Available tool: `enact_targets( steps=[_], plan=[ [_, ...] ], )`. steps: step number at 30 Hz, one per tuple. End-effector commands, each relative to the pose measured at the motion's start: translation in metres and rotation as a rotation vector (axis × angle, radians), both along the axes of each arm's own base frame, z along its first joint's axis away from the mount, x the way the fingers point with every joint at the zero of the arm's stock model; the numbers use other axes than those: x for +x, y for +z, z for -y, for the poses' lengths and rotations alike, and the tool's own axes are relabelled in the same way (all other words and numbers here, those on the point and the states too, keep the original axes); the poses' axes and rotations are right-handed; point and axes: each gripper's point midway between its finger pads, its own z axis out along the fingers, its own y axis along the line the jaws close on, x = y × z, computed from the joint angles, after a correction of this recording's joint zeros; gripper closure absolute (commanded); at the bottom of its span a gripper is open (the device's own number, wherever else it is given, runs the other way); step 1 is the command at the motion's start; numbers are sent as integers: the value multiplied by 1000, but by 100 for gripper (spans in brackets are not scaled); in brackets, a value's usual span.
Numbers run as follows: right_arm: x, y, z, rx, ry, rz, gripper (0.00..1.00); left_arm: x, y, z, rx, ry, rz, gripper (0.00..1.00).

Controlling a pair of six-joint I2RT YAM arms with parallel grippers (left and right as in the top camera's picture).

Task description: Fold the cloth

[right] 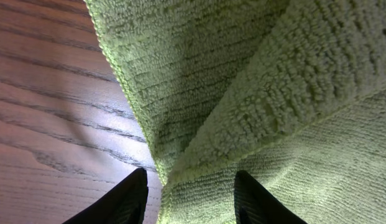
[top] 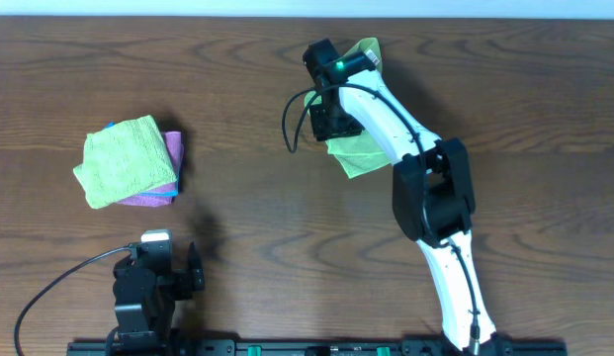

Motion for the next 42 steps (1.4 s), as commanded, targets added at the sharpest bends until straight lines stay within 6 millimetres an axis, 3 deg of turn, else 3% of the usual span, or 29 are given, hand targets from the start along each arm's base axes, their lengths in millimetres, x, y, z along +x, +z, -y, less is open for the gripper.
enact_targets(
  steps=[1, 11, 15, 20, 25, 34, 42],
  plan=[
    [-1, -9, 2, -20, -12, -8, 57, -1, -6, 1, -9, 2, -13, 5],
    [1, -9, 6, -40, -15, 0, 78, -1, -6, 1, -9, 2, -13, 5],
    [2, -9, 9, -49, -18, 3, 98, -1, -6, 1, -9, 2, -13, 5],
    [0, -3, 20, -108, -20, 7, 99, -1, -6, 1, -9, 2, -13, 5],
    [-5, 17, 35, -164, -27, 15, 99, -1, -6, 1, -9, 2, -13, 5],
    [-6, 71, 94, -279, -156, 67, 99, -1, -6, 1, -10, 1, -13, 5],
    [-13, 80, 151, -357, -255, 14, 99, -1, -6, 1, -12, 3, -13, 5]
  ],
)
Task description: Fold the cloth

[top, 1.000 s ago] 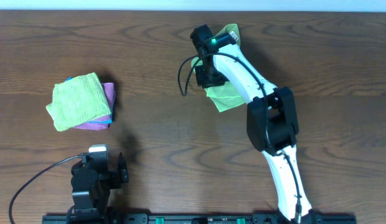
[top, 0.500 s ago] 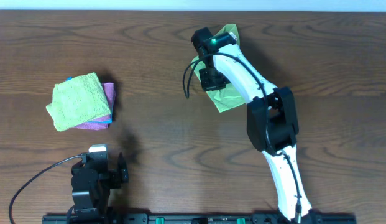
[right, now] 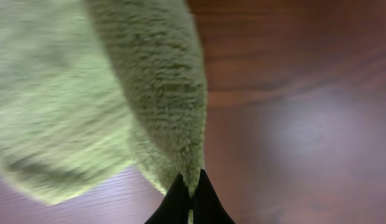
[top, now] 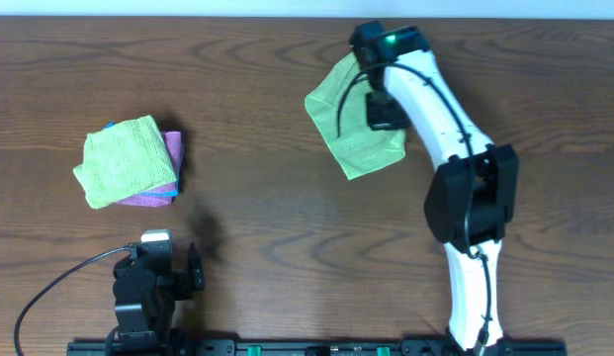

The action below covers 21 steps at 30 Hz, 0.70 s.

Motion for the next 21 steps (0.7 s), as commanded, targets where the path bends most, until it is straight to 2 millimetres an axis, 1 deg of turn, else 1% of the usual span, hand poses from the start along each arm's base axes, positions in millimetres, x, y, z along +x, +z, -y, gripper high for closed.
enact_targets(
  steps=[1, 4, 9, 15, 18, 19, 21],
  plan=[
    [4, 11, 26, -56, -58, 33, 99, -1, -6, 1, -10, 2, -13, 4],
    [7, 14, 50, -106, -91, 43, 99, -1, -6, 1, -10, 2, -13, 5],
    [10, 17, 83, -144, -150, 49, 99, -1, -6, 1, -10, 2, -13, 5],
    [8, 20, 131, -184, -239, 46, 99, -1, -6, 1, -10, 2, -13, 5],
    [5, 20, 151, -188, -283, 41, 99, -1, -6, 1, -10, 2, -13, 5],
    [4, 20, 158, -188, -299, 39, 95, -1, -6, 1, -10, 2, -13, 5],
    [1, 21, 168, -190, -321, 32, 50, -1, -6, 1, -11, 1, -13, 5]
  ],
)
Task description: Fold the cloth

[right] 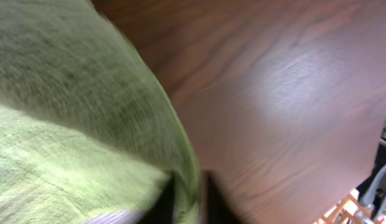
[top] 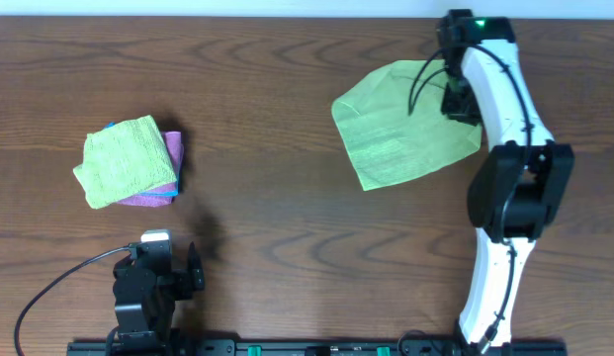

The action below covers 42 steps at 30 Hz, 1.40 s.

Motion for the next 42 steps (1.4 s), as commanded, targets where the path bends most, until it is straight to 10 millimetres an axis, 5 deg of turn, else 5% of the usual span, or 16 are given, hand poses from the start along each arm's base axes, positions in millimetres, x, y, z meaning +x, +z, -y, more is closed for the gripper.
enact_targets(
  steps=[1, 2, 4, 8, 17, 24, 35, 42],
  plan=[
    [-6, 10, 22, -32, -45, 8, 36, -1, -6, 1, -11, 1, -13, 5],
    [-7, 10, 25, -32, -53, 3, 25, -1, -6, 2, -13, -2, -13, 5],
    [-11, 10, 29, -32, -63, -11, 20, -1, -6, 2, -15, -4, -13, 5],
    [-17, 8, 20, 0, -38, -49, 24, -1, -6, 7, -31, -26, -11, 5],
    [-19, -11, -99, 388, 445, -198, 30, 4, 3, 30, -288, -8, 30, 5],
    [-19, -12, -154, 440, 606, -196, 32, 7, 12, 34, -257, -60, 55, 5],
    [-30, -18, -189, 570, 719, -230, 29, 6, 13, 34, -263, -47, -46, 4],
    [-47, -41, -191, 618, 733, -303, 31, 8, 9, 33, -267, -41, -92, 5]
  ],
)
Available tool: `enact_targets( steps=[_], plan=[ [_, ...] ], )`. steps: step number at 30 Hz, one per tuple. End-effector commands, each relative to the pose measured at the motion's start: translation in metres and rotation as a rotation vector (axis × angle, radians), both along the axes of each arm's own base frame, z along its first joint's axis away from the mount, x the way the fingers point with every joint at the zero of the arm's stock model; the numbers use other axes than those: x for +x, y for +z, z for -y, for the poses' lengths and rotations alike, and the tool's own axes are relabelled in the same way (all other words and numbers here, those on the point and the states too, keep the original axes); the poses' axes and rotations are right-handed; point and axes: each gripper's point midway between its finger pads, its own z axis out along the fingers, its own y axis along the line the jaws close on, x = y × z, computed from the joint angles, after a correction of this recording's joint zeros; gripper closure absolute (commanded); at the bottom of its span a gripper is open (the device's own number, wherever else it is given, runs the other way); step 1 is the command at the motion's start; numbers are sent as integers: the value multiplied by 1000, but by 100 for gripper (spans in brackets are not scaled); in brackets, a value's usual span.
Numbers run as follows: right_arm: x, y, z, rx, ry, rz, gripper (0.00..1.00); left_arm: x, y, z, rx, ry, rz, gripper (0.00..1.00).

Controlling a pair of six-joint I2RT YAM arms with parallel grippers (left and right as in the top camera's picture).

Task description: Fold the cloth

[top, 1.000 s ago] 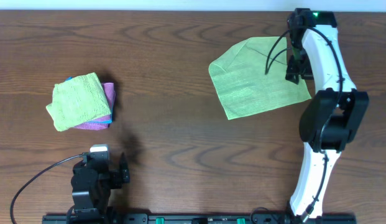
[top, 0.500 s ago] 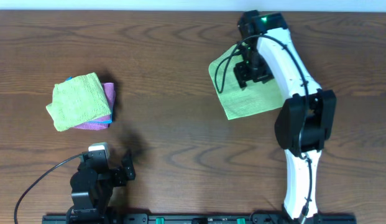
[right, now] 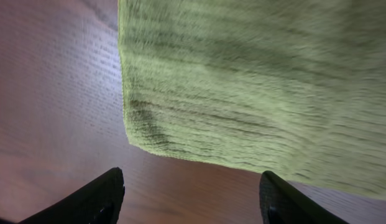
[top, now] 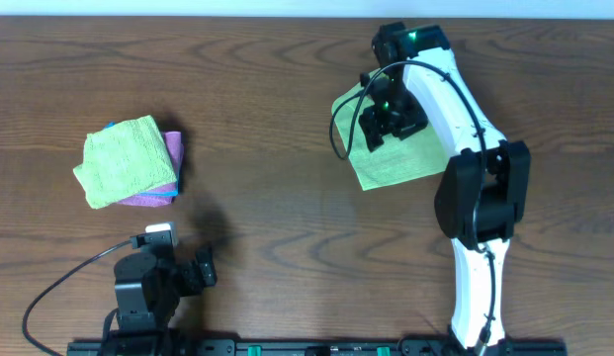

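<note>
The light green cloth [top: 397,164] lies spread flat on the wooden table at the back right, partly under my right arm. My right gripper [top: 372,133] hovers over the cloth's left part, open and holding nothing. In the right wrist view the cloth [right: 255,81] fills the upper frame with one corner and edge toward the gripper [right: 191,177], and bare wood shows between the two dark fingers [right: 105,193]. My left gripper [top: 193,272] rests at the front left, far from the cloth; its jaws cannot be made out.
A stack of folded cloths [top: 129,160], green on top of pink and blue, sits at the left of the table [top: 277,218]. A black cable [top: 338,119] loops off the right arm over the cloth's left edge.
My right gripper was shut on the cloth's right corner at the far right. Now it is open, over the cloth's left part, and the cloth lies flat. The left arm shifted slightly.
My right gripper stood open over the bunched cloth at the back centre. Then it was shut on a cloth edge further right, then at the far right with the cloth spread out. Now the cloth lies let go and the gripper is back over its left side.
</note>
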Motion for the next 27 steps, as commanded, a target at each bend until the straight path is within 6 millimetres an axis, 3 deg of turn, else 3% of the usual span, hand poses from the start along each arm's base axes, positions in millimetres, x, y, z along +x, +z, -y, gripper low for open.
enact_targets(
  steps=[1, 11, 21, 25, 27],
  plan=[
    [-15, -13, -6, 28, 41, -52, 31, 6, 16, 2, -6, -8, 36, 4],
    [-48, -50, -13, 6, 85, -144, 30, 8, 17, 2, -6, -8, 43, 5],
    [-52, -66, -26, 8, 121, -126, 25, 8, 17, 2, -6, -8, 43, 5],
    [-56, -72, -24, 5, 120, -135, 28, 8, 17, 2, -6, -8, 43, 5],
    [-57, -75, -24, 4, 117, -137, 36, 8, 17, 2, -6, -8, 43, 5]
  ],
)
